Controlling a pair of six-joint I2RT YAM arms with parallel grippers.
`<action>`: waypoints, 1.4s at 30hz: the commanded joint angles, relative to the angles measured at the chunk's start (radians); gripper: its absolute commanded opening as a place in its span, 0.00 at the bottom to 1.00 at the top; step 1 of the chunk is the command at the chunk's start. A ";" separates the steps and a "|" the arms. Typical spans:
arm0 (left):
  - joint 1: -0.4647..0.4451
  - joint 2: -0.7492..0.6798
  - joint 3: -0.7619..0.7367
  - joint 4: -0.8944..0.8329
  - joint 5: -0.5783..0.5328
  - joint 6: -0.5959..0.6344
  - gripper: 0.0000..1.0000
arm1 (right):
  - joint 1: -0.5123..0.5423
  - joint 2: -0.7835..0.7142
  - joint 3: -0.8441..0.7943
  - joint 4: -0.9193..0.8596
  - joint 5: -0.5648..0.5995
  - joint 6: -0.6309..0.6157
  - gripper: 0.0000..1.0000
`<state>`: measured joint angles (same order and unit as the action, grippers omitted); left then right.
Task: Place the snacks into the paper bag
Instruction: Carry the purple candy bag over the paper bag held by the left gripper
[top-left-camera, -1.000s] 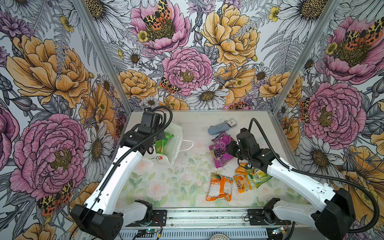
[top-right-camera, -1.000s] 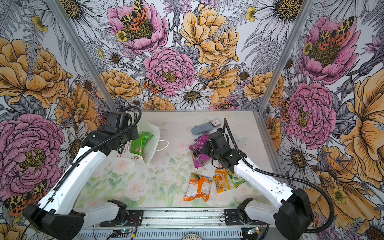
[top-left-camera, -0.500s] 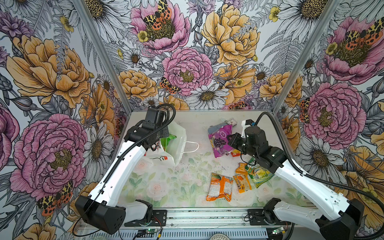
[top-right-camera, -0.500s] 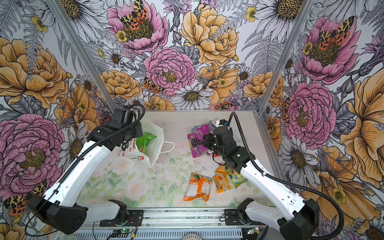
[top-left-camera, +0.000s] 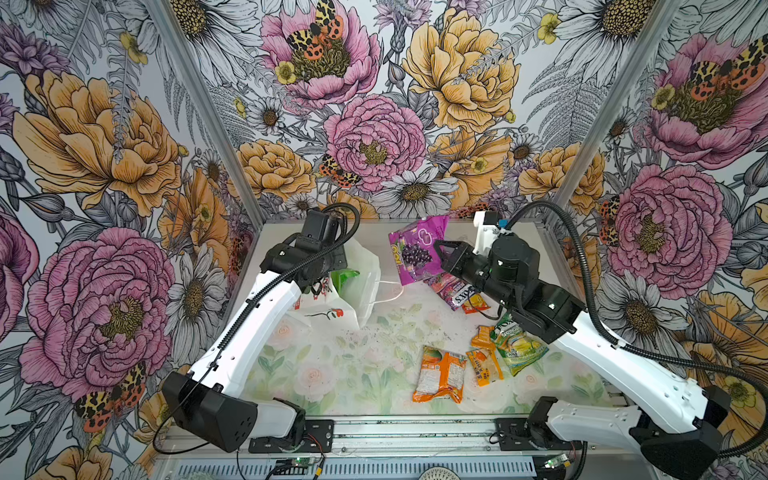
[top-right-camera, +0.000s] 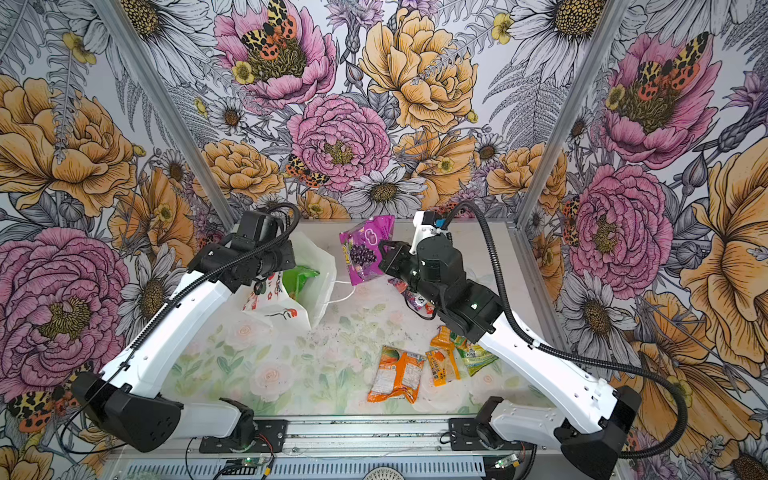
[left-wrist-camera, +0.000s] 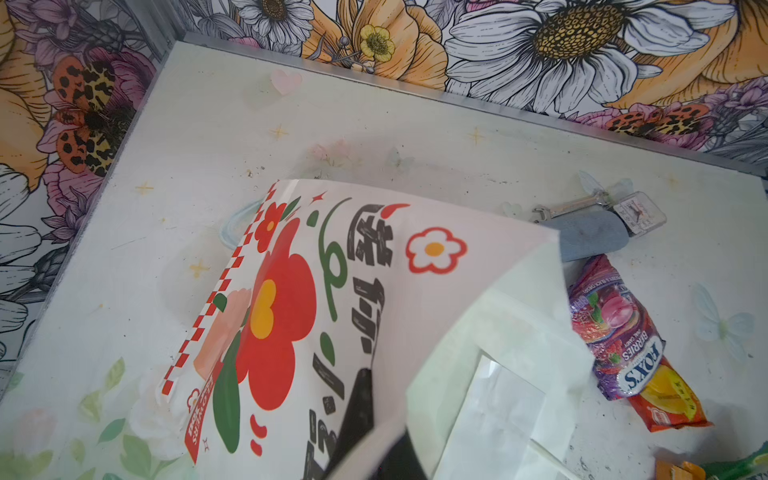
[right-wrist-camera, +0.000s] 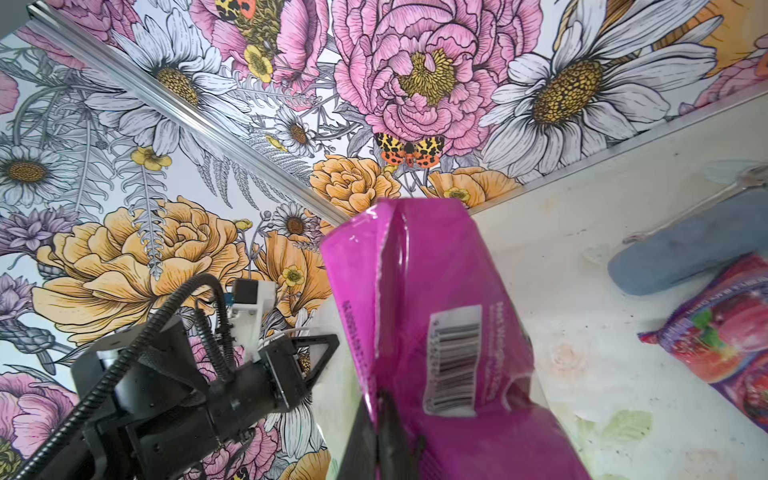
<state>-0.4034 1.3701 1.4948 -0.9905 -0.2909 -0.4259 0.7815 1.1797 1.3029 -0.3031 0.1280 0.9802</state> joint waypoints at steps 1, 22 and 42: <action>-0.022 0.017 0.037 0.021 0.009 -0.045 0.00 | 0.043 0.028 0.100 0.165 0.027 0.023 0.00; -0.065 0.018 0.076 0.077 0.029 -0.133 0.00 | 0.205 0.123 -0.004 0.344 0.183 0.162 0.00; -0.154 -0.136 -0.095 0.286 0.126 -0.113 0.00 | 0.237 0.161 -0.033 0.386 0.234 0.188 0.00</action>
<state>-0.5205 1.2732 1.4120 -0.8165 -0.1833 -0.5591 1.0199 1.3548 1.2480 -0.0650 0.3447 1.1591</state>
